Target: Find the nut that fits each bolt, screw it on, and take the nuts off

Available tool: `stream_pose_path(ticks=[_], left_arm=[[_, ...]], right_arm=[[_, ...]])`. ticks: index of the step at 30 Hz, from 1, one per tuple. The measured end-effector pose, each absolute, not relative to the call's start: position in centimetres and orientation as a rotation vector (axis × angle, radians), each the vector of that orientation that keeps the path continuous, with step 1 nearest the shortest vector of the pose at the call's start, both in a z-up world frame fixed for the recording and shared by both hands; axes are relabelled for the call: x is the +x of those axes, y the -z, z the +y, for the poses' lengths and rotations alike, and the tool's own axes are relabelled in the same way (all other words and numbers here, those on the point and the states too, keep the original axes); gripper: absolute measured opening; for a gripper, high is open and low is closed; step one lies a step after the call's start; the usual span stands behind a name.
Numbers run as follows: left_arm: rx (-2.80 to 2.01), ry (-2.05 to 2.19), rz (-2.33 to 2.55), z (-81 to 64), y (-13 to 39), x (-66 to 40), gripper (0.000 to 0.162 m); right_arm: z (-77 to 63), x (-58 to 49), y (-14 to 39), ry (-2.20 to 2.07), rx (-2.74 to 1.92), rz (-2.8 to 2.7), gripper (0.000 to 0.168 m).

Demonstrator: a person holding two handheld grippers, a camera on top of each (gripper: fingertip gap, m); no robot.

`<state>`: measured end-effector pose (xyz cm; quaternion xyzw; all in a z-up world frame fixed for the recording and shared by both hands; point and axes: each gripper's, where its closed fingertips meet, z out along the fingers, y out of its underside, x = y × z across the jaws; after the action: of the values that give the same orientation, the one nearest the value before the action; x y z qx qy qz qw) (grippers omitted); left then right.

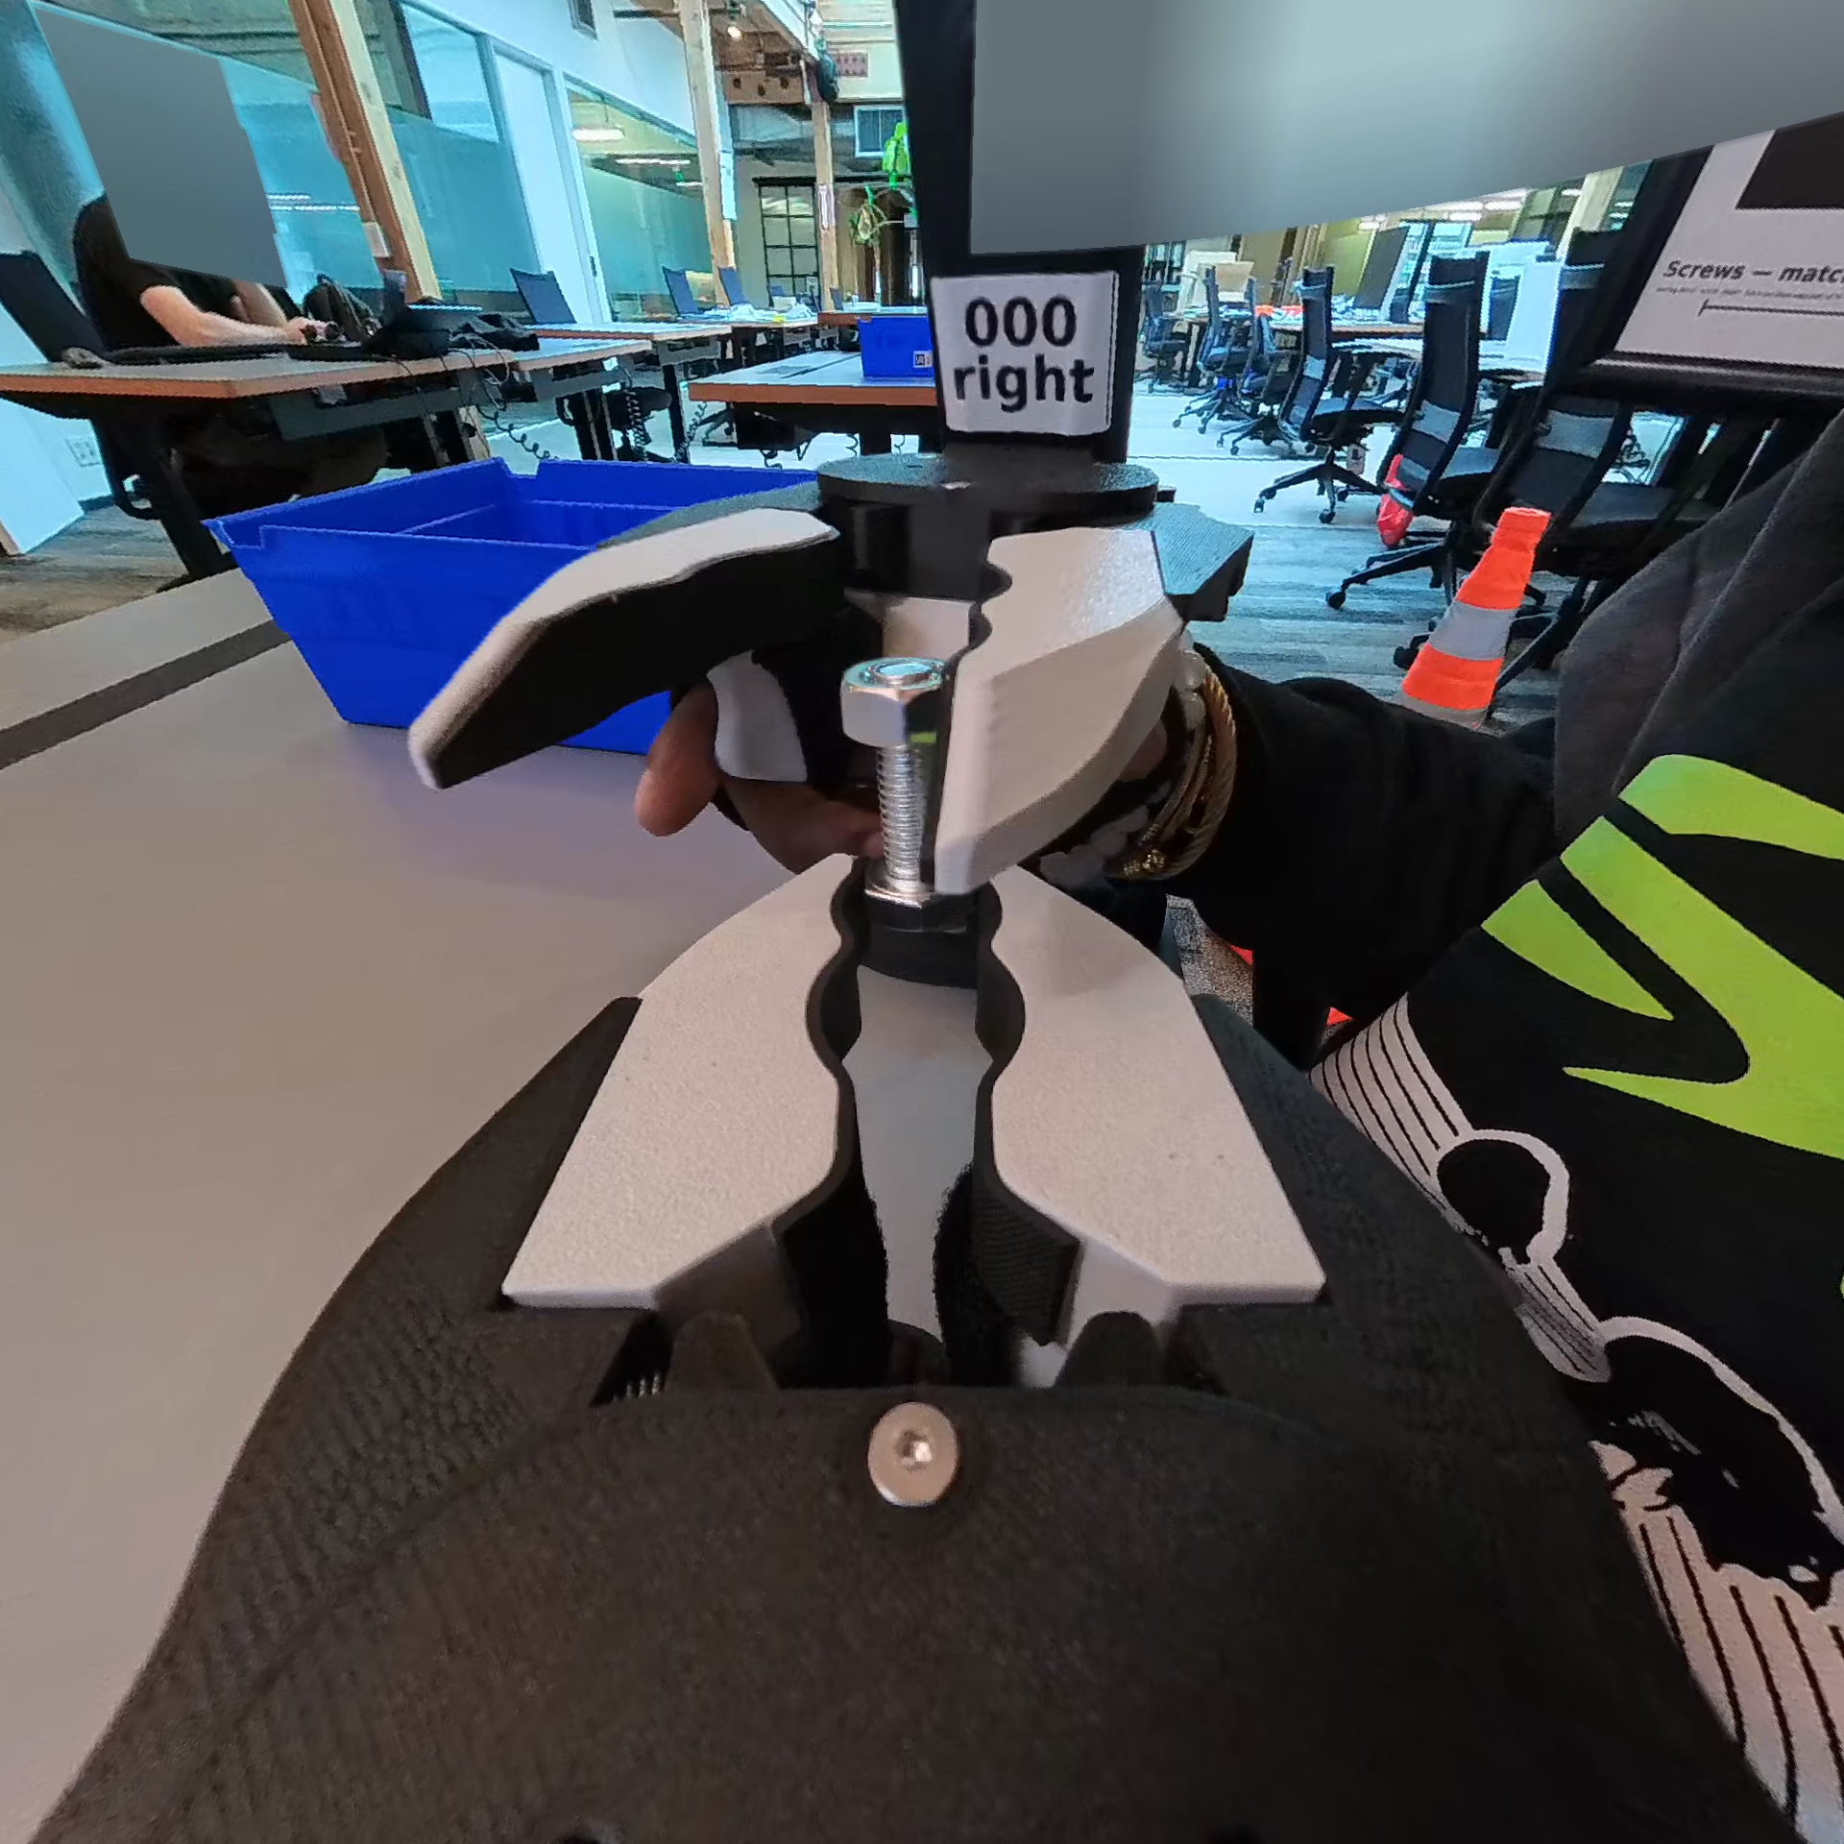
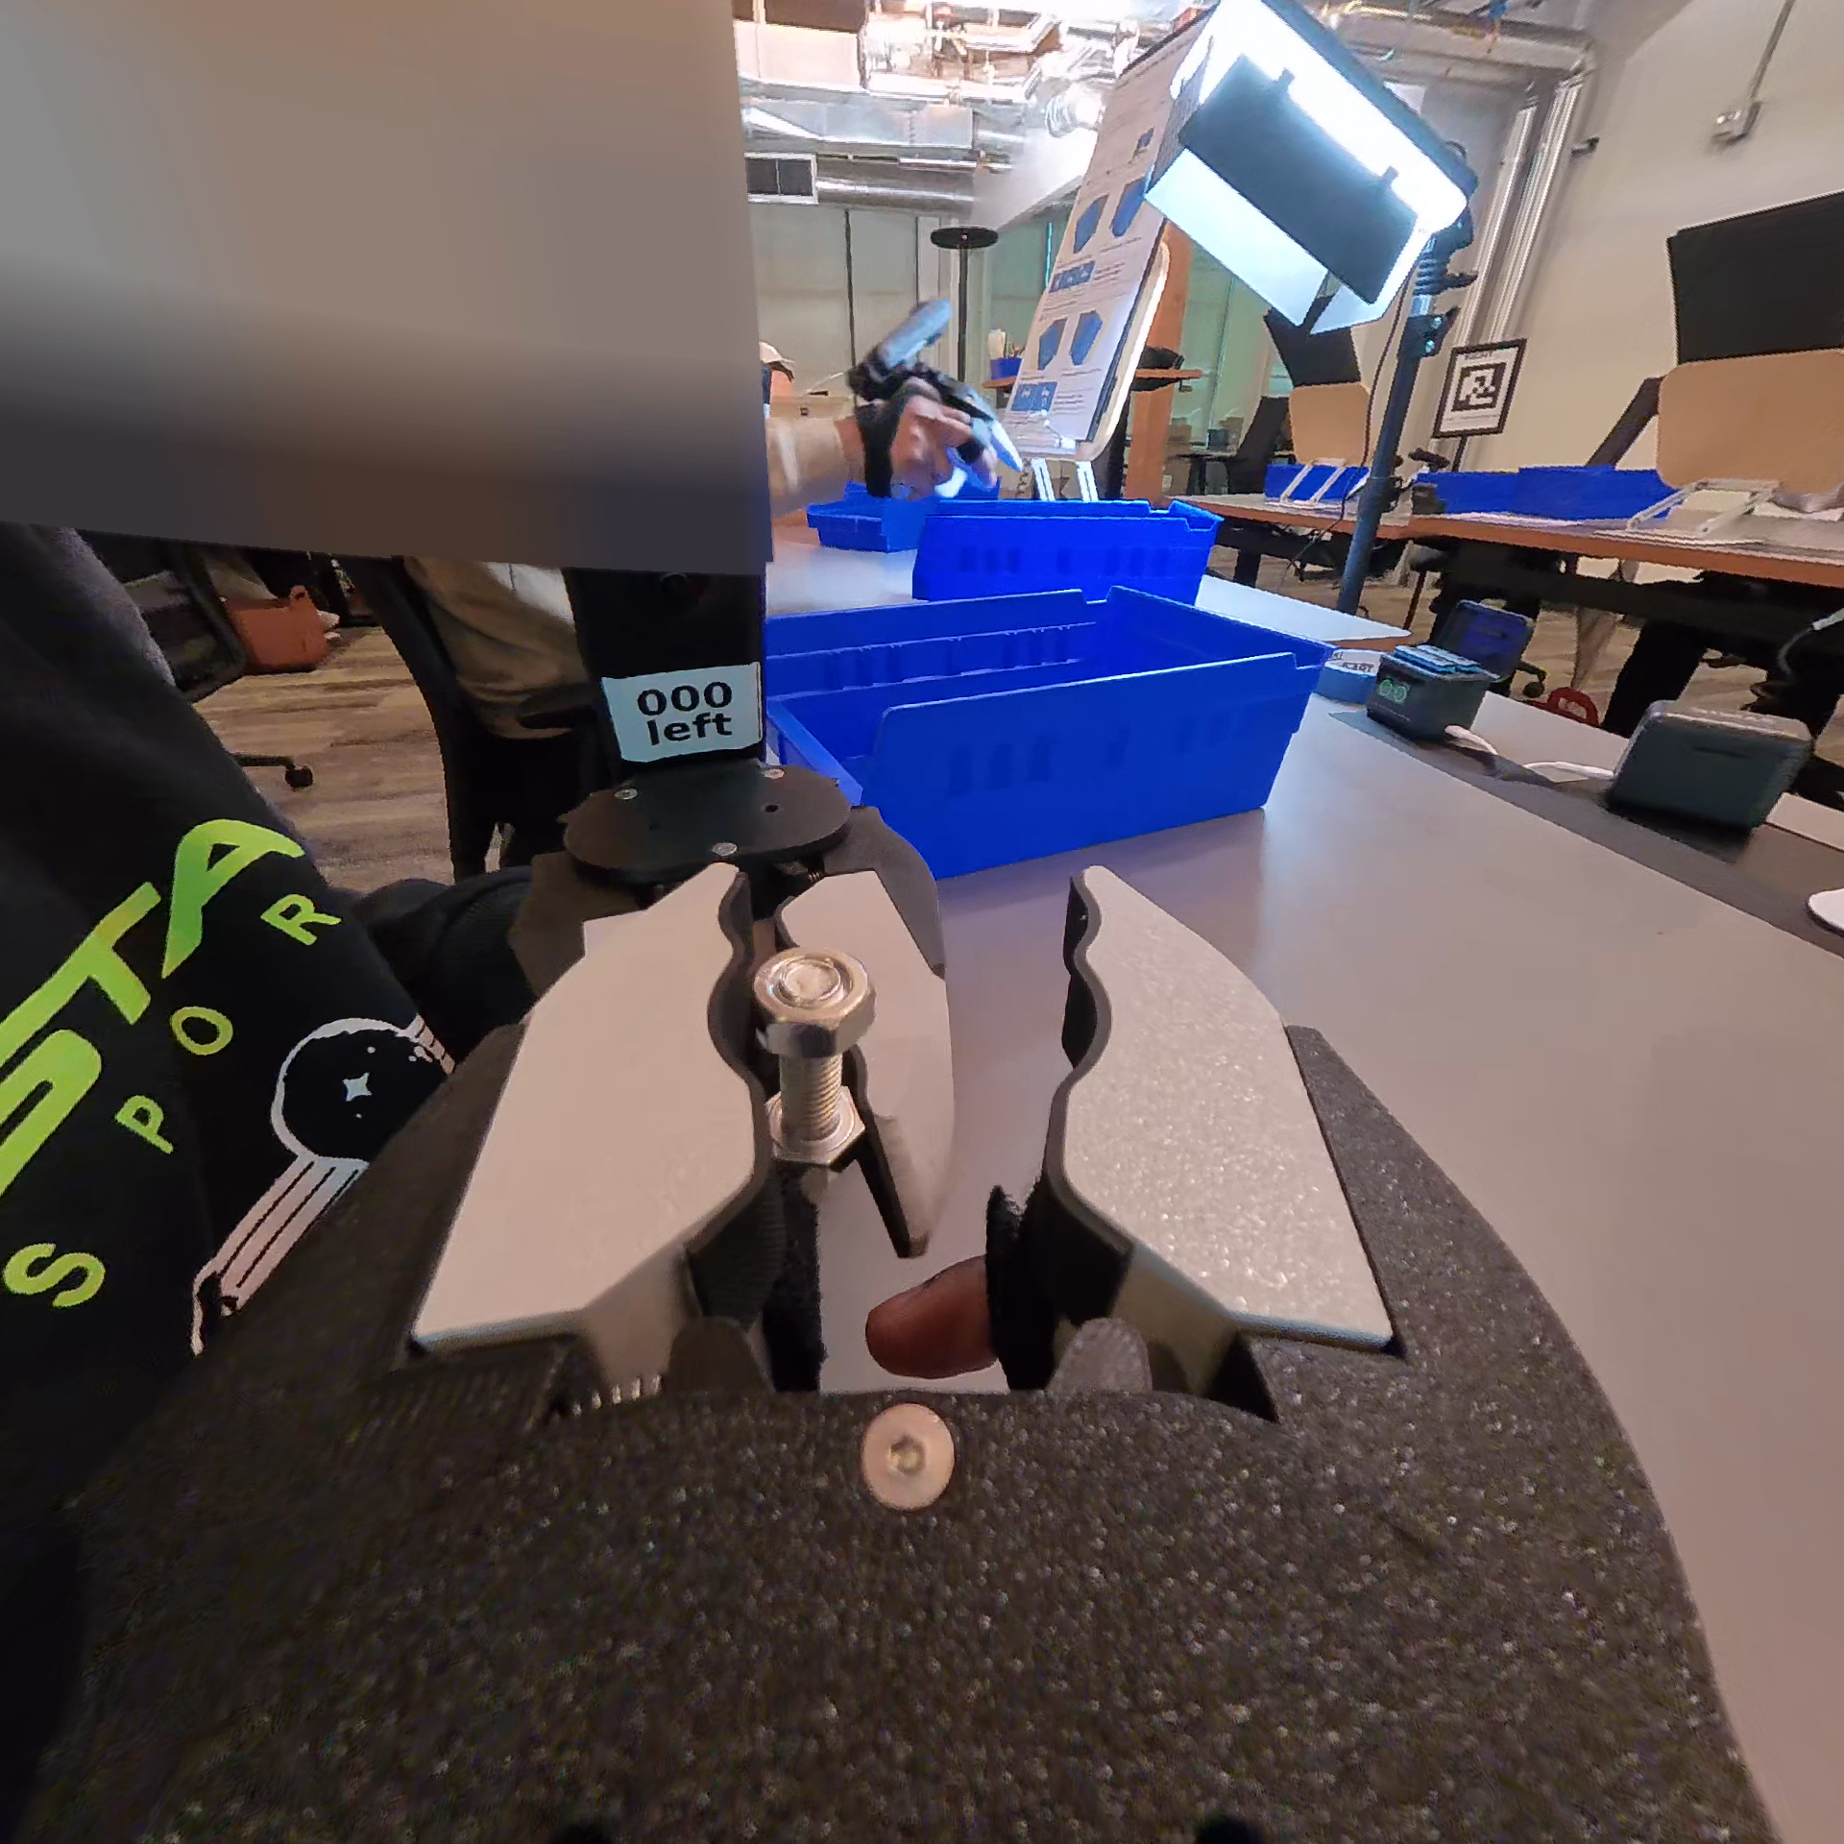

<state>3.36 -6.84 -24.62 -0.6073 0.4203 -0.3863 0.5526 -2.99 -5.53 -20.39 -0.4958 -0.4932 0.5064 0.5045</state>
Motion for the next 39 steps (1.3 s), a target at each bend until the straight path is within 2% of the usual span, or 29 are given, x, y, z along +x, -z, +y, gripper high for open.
stream_pose_path(ticks=[11, 14, 16, 19, 27, 39], left_arm=[[-1.425, 0.945, 0.962, -6.7, 24.2, 3.0, 0.019], [-1.426, 0.95, 0.954, -6.7, 24.2, 3.0, 0.019], [-1.422, 0.956, 0.952, -6.7, 24.1, 2.9, 0.019], [-1.422, 0.953, 0.954, -6.7, 24.1, 3.0, 0.019], [-1.426, 0.943, 0.961, -6.7, 24.3, 3.0, 0.019], [-1.428, 0.92, 0.99, -6.9, 24.5, 3.3, 0.019]], right_arm=[[-4.9, -0.3, 20.2, -1.236, -1.199, -1.124, 0.059], [-4.7, 0.7, 20.2, -1.234, -1.198, -1.11, 0.052], [-4.4, 1.4, 20.2, -1.218, -1.205, -1.087, 0.041], [-3.9, 2.5, 20.1, -1.205, -1.207, -1.057, 0.037], [-5.6, 0.7, 19.7, -1.261, -1.169, -1.125, 0.053], [-5.5, -2.3, 20.3, -1.237, -1.197, -1.178, 0.055]])
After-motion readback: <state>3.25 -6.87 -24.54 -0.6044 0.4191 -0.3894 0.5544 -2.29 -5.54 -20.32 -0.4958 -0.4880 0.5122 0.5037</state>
